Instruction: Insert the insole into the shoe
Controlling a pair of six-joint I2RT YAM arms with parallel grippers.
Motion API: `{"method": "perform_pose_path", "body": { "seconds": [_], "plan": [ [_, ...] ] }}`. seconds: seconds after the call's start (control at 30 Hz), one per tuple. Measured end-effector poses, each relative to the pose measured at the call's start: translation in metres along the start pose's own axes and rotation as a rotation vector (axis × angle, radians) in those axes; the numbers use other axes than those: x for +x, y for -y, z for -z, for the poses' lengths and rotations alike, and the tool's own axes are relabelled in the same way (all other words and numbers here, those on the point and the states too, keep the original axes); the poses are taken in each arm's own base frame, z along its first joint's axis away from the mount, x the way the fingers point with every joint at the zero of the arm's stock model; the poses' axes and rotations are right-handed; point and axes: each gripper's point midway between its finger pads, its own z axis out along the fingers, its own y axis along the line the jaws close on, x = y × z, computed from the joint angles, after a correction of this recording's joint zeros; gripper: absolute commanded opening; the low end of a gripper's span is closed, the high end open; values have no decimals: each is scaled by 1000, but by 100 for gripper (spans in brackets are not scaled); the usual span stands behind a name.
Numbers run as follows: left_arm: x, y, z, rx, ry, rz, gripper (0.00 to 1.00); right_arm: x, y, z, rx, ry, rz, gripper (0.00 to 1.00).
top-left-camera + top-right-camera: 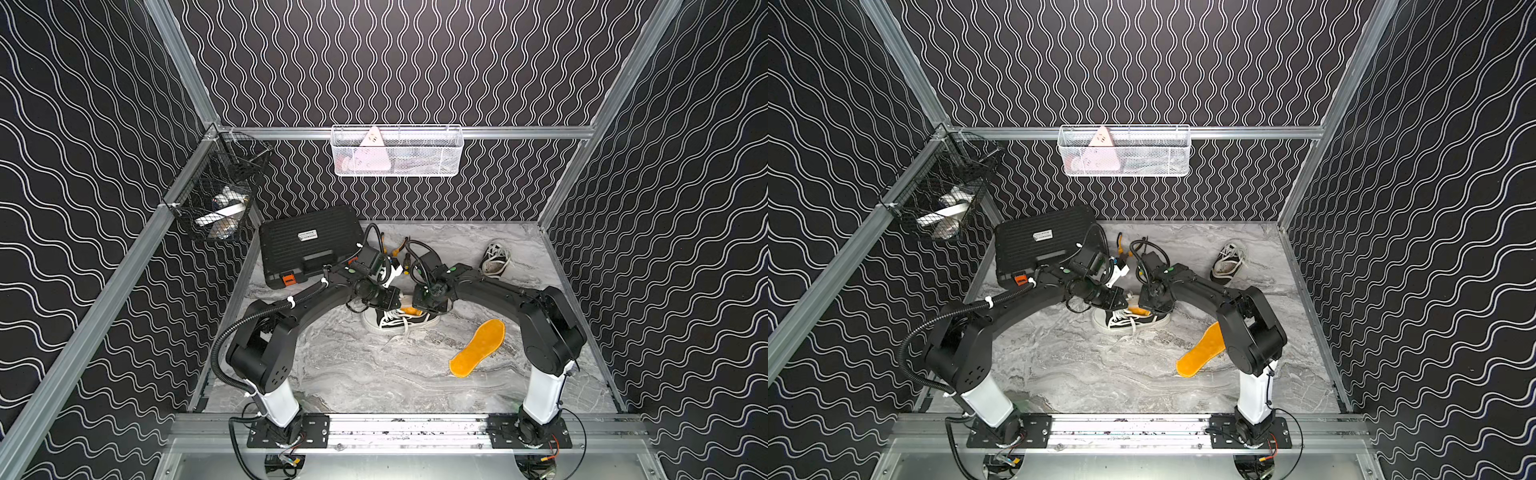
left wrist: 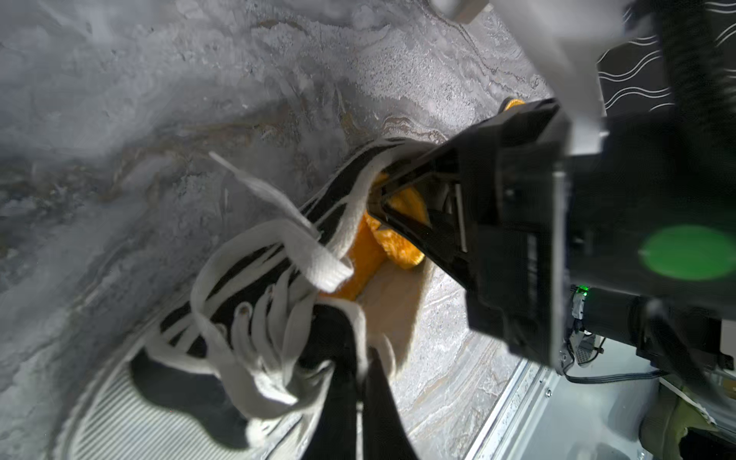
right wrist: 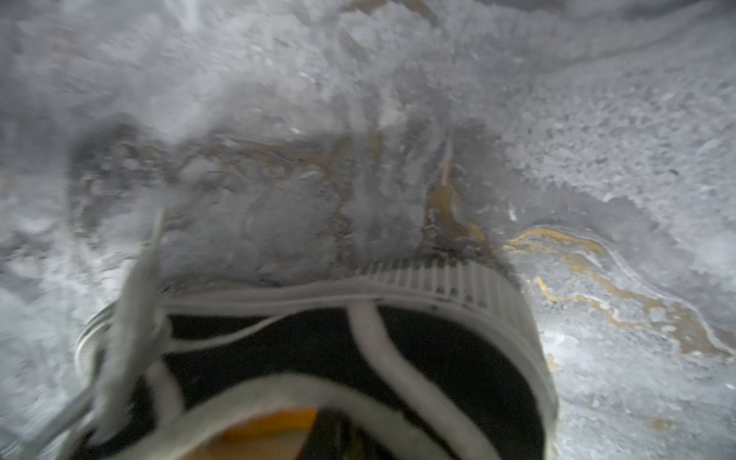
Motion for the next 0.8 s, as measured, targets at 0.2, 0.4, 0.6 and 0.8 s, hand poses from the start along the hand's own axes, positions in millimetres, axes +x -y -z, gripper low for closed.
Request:
{"method": "perform_pose_path", "body": {
  "seconds": [0.2, 0.4, 0.6, 0.8],
  "plan": [
    [-2, -4, 2, 10, 9, 10, 0, -9, 10, 11, 61, 60, 59, 48],
    [0, -13, 1, -17, 9, 22, 0, -37, 6, 62, 100, 170, 112, 67],
    [0, -15, 1, -28, 10, 19, 0, -33, 20, 64, 171, 151, 158, 70],
    [0, -15, 1, -28, 9, 17, 0, -25, 19, 46, 174, 101, 165, 72]
  ]
}}
